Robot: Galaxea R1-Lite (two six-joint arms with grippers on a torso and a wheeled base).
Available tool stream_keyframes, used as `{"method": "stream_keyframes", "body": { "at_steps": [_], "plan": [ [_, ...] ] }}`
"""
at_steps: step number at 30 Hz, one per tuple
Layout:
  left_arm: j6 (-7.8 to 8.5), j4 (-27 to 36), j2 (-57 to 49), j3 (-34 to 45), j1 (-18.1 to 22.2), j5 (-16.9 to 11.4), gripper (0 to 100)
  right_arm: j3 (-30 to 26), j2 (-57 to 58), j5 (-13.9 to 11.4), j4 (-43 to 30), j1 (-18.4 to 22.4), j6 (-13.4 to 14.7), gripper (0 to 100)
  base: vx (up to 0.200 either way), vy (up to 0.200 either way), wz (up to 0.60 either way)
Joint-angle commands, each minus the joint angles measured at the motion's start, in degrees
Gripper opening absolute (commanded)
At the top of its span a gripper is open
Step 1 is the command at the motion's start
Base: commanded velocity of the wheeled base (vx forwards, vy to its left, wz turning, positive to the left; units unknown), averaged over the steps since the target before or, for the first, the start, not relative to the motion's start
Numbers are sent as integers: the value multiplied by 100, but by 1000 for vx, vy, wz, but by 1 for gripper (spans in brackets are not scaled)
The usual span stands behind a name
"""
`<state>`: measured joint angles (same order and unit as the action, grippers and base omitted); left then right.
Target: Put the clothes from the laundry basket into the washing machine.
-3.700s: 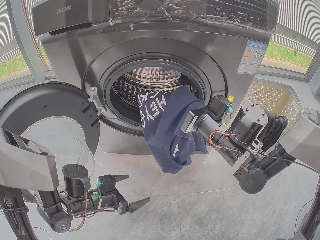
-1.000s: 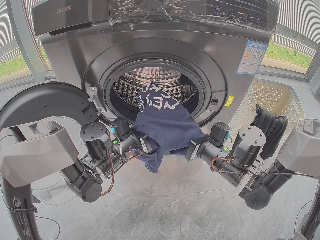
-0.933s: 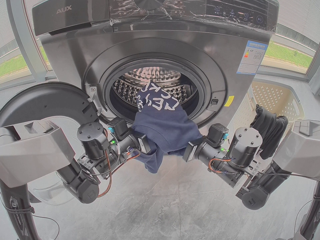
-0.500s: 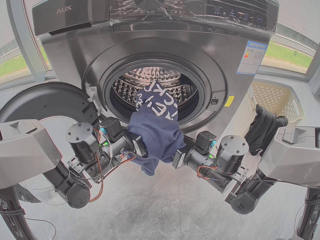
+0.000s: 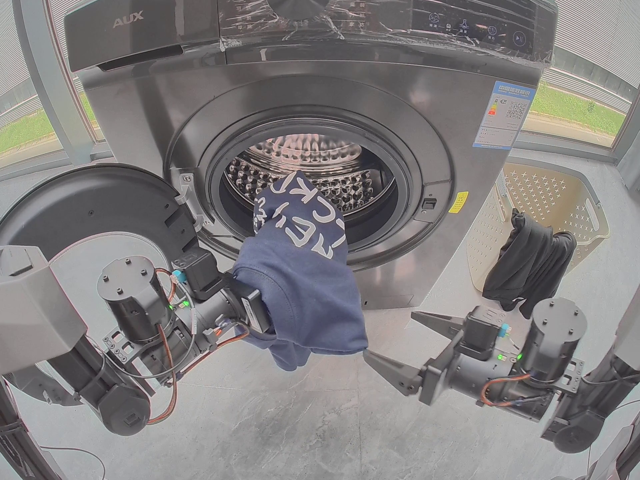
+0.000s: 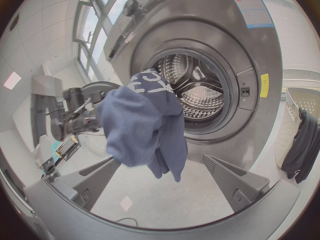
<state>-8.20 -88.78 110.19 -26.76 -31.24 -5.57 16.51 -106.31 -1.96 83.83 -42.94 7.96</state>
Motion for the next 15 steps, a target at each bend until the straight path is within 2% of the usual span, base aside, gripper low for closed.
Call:
{"method": "stream_keyframes", "body": {
  "at_steps": [1,6,7,8,9,13,15],
  "plan": [
    [21,1,-279,259,-4,3,0,-666,770,-217,-7,-39,-137,100,0,0,0],
    [82,1,-252,329,-40,12,0,-438,700,-138,-7,286,-119,100,0,0,0],
    [179,1,-252,391,-40,12,0,-359,638,-129,-7,532,-119,100,0,0,0],
    [179,1,-252,391,-40,12,0,-359,638,-129,-7,532,-119,100,0,0,0],
    [267,1,-244,435,-22,3,0,-341,559,-147,1,752,-119,100,0,0,0],
    [293,1,-235,452,-31,3,0,-367,524,-155,-7,813,-110,100,0,0,0],
    [363,-7,-235,523,-40,3,0,-350,498,-147,-7,813,-102,100,0,0,0]
  ]
}}
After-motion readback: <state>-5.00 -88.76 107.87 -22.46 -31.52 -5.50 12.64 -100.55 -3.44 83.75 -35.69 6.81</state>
